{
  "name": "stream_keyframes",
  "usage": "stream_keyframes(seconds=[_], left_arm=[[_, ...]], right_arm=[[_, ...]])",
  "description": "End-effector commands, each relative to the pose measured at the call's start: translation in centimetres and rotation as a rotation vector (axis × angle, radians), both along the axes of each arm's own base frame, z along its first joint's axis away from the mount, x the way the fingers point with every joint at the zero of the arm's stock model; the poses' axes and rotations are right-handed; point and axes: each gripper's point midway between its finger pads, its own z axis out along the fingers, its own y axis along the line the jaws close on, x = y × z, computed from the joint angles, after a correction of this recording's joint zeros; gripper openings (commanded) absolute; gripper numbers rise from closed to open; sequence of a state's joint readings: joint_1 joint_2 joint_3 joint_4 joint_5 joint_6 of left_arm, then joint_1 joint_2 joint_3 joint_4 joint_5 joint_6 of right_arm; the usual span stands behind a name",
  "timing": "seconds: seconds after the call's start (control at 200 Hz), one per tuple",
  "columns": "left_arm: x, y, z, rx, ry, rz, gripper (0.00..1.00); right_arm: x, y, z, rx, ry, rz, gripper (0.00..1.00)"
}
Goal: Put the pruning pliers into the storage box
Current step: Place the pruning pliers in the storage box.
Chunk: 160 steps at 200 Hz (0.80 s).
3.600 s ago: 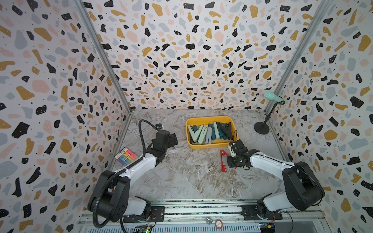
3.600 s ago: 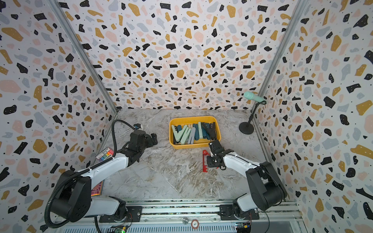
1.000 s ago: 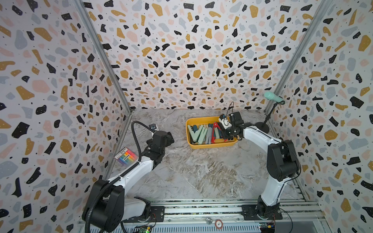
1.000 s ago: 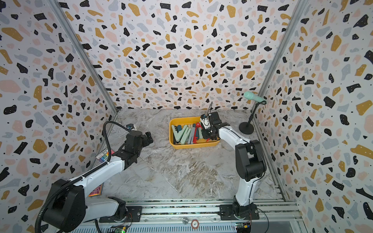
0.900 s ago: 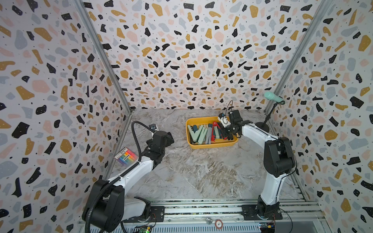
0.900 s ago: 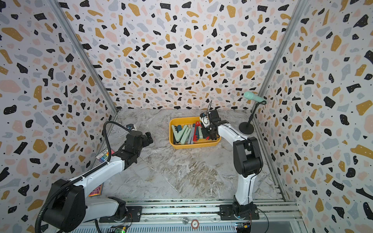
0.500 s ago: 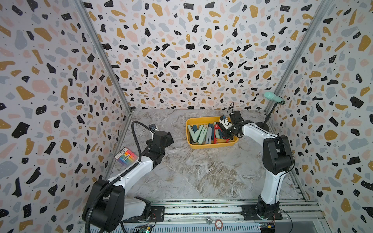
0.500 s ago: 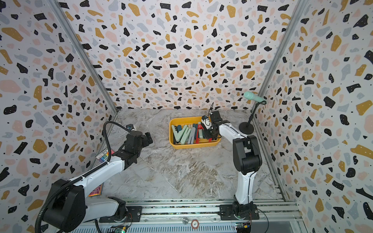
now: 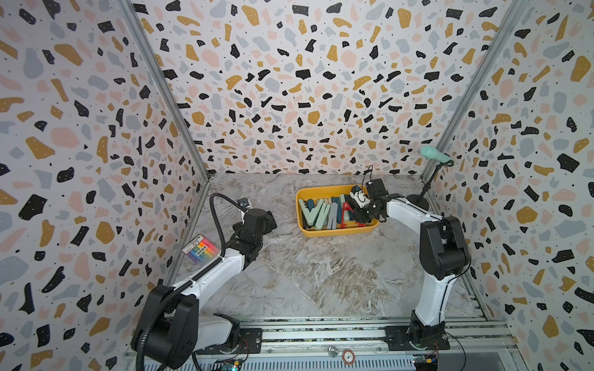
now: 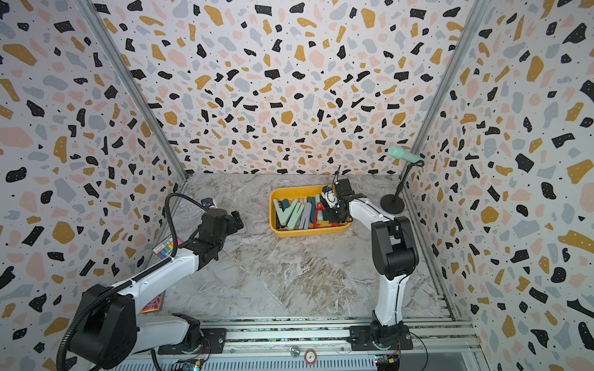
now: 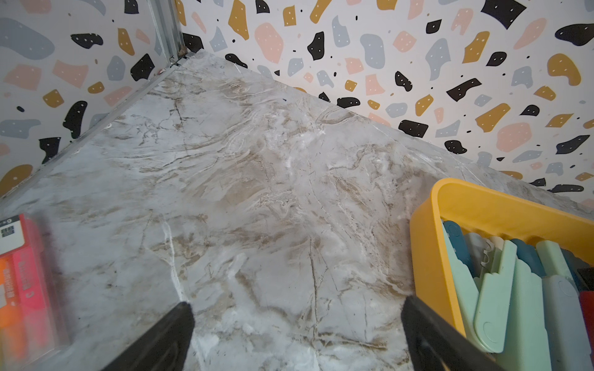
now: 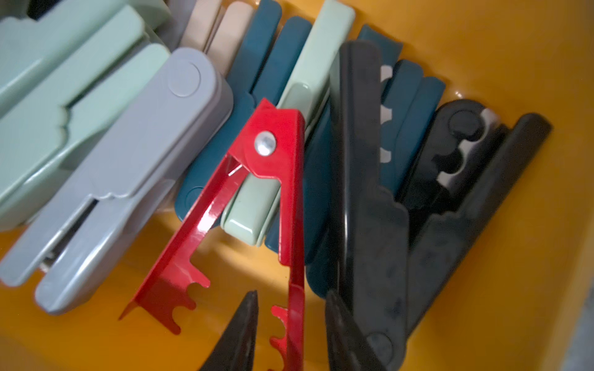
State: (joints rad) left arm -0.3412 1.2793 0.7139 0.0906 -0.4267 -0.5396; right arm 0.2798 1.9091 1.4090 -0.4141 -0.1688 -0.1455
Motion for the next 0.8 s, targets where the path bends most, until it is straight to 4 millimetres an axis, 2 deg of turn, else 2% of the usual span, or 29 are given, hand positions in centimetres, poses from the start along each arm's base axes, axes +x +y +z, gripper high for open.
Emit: stream_keyframes(seconds=[0.0, 0.11, 0.185, 0.24, 0.365, 0.461, 0.526, 0.571, 0.666, 0.751, 0.796], left_arm=[[0.2, 0.3, 0.7, -0.005, -0.023, 0.014, 0.99], [-0.1, 0.7, 0.7, 0.013, -0.019, 0.028, 1.0], [-0.4, 1.4, 0.9, 0.053, -0.035, 0.043, 0.99], [-0.9, 2.7, 1.1, 0.095, -0.067, 0.098, 1.0], [-2.7, 6.5, 2.0, 0.233, -0.156, 0.256, 1.0], [-4.5, 8.8, 1.9, 0.319, -0.206, 0.358, 0.99], [-5.2, 9.7, 1.7, 0.358, -0.231, 0.384, 1.0], [-5.4, 10.0, 1.3, 0.393, -0.23, 0.381, 1.0], [-5.7, 10.7, 0.2, 0.445, -0.217, 0.405, 0.99], [-5.6, 11.3, -1.1, 0.454, -0.211, 0.41, 0.99], [-5.3, 11.4, -0.9, 0.457, -0.239, 0.403, 1.0]], right_arm=[[0.4, -0.7, 4.7, 0.007, -0.113, -0.049, 0.54], [0.1, -1.7, 6.7, 0.014, -0.193, -0.092, 0.58], [0.0, -3.7, 7.9, 0.016, -0.283, -0.171, 0.58], [-0.5, -5.6, 8.3, 0.02, -0.361, -0.242, 0.59], [-3.7, -9.4, 7.7, -0.009, -0.587, -0.349, 0.6], [-6.7, -11.4, 7.0, 0.008, -0.74, -0.392, 0.67], [-8.2, -13.0, 6.5, 0.053, -0.785, -0.454, 0.72], [-8.8, -14.1, 6.1, 0.081, -0.797, -0.499, 0.72], [-9.4, -14.9, 4.4, 0.087, -0.799, -0.51, 0.72], [-8.9, -14.7, 4.7, 0.09, -0.818, -0.488, 0.72], [-8.8, -14.6, 5.2, 0.125, -0.854, -0.487, 0.73]])
